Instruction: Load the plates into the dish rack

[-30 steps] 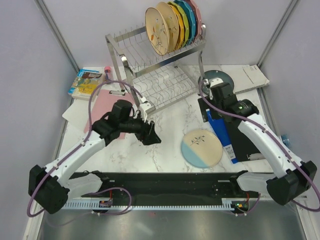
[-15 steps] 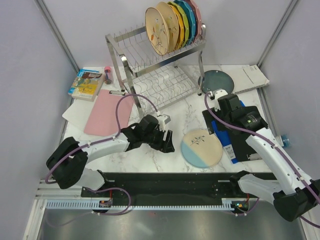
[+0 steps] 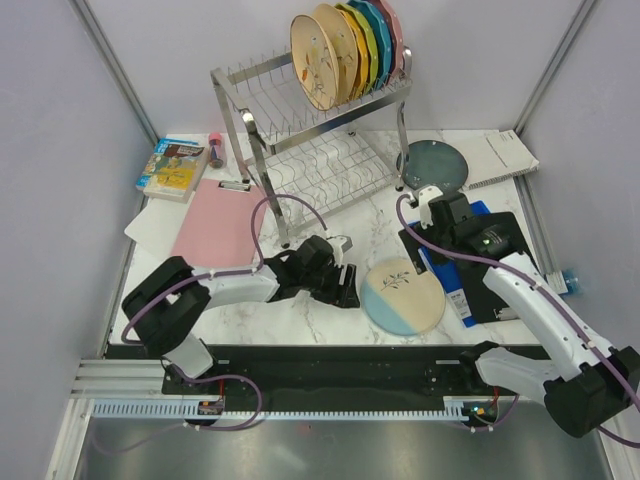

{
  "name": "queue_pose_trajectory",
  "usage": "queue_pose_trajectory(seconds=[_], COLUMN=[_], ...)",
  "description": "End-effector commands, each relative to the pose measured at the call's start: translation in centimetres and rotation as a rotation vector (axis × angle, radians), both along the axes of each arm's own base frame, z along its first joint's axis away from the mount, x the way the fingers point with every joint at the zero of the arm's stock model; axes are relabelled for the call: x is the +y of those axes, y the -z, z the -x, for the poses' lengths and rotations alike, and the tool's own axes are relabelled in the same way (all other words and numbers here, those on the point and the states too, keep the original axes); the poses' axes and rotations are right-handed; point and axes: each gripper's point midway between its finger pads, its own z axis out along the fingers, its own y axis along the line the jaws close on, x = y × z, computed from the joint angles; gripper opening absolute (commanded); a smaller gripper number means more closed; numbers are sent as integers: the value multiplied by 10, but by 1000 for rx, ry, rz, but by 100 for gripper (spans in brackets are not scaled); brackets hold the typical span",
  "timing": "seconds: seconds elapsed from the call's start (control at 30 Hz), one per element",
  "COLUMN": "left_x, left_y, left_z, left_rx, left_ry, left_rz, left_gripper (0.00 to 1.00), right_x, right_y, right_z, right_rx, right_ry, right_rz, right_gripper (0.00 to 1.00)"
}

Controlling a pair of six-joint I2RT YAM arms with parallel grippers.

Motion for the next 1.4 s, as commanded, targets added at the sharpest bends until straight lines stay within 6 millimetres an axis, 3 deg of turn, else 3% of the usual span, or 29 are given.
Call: queue_pose_trajectory(seconds=[0.0,0.07,0.2,0.27,0.3,0.47,0.5,0.57,0.6,0.77,0.93,1.1,1.23,1.37], left_x=[-25,-29,-31,-38,-32,-33,-28,-23,-20,4,13,54,85,104], left_y=[4,9,23,20,29,30,31,30,31,46,59,56,63,62], left_z=[-11,-17,-24,-31,-28,-39,-39,-41,-40,-47,-46,-45,-30,-28], left_rx=[46,62,100,95,112,60,67,49,49,-39,-44,-53,-27,-31], left_ry=[-59,-95,-163,-185,-195,-235,-241,-254,-244,-235,-233,-295,-310,-339], left_rz=[29,19,-9,-14,-65,-151,-174,-203,-219,-335,-389,-473,-497,-502], left_gripper=[75,74,65,60,59,54,54,50,48,26,25,23,26,27], right_x=[2,2,4,2,0,-3,-2,-2,-3,-3,0,0,9,15], right_y=[19,29,35,36,39,43,58,65,80,87,77,70,90,98], right_z=[-2,-6,-14,-15,-15,-12,-3,1,9,10,5,2,7,-6], right_rx=[49,75,51,42,37,-51,-30,-67,-39,-49,-75,-108,-3,88], right_ry=[-79,-89,-106,-121,-124,-357,-424,-522,-557,-567,-541,-514,-482,-435], right_rz=[51,77,81,99,116,217,228,266,270,271,251,242,144,41], right_gripper=[98,98,98,98,98,98,98,98,98,98,98,98,98,98])
